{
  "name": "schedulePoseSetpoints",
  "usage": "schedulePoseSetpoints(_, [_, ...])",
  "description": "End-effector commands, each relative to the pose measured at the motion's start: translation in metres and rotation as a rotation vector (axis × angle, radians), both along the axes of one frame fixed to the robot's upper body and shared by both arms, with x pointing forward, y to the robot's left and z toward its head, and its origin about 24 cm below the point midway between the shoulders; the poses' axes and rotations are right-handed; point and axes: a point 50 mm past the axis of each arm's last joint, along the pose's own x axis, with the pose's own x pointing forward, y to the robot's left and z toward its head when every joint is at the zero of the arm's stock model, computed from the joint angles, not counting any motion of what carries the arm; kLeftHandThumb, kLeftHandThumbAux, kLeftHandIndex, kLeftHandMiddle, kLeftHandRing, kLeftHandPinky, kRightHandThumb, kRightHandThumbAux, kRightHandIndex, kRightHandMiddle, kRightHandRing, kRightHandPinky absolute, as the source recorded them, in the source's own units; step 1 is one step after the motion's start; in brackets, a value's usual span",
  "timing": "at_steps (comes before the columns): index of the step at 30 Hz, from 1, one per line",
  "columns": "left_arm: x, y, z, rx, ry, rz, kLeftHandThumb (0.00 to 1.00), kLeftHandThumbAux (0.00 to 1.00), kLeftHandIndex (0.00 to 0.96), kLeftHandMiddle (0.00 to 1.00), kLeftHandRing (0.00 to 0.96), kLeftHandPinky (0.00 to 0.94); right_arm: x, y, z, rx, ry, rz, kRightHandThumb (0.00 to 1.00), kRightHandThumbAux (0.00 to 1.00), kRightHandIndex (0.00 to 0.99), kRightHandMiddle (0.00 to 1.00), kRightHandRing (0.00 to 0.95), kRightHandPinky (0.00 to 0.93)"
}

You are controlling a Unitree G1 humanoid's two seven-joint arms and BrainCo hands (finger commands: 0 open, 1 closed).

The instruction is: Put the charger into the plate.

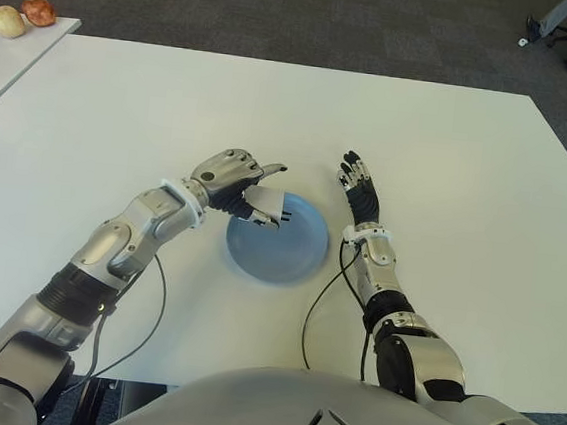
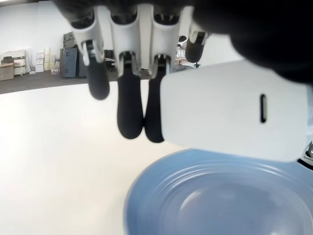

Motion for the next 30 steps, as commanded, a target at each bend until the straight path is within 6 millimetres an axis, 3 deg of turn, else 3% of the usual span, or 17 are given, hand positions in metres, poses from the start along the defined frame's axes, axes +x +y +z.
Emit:
schedulePoseSetpoints(1, [-0.0007,0.0034,0.0004,0.009,0.015,0.003,0.221,0.230,0.000,0.000,0.000,0.000,-0.0170,-0.0015,-0.0254,0.012,0.142,-0.004,0.030,0.574,0.000,0.000,0.000,0.000])
schedulePoseSetpoints(7, [-0.0001,0.0053,0.0020,-0.009,0.001,0.004,0.230,0.260,0.001,0.000,0.000,0.000,-0.0170,0.0001,-0.0256,0.017,0.144,0.001,0.026,0.582,0.000,0.000,0.000,0.000])
schedulePoseSetpoints(16, [-0.0001,0.0060,0.0019,-0.003,-0.047,0.005,0.228,0.348,0.117,0.063,0.035,0.000,-0.0174,0.0013,-0.0257,0.015,0.143,0.002,0.024,0.589,0.000,0.001,0.000,0.000])
schedulePoseSetpoints(30, [-0.0007,0.0080,-0.0009,-0.014,-0.084,0.014,0.253,0.386,0.164,0.115,0.073,0.000,-0.0173,0.0043,-0.0255,0.007,0.142,0.002,0.019,0.580,0.000,0.001,0.000,0.000])
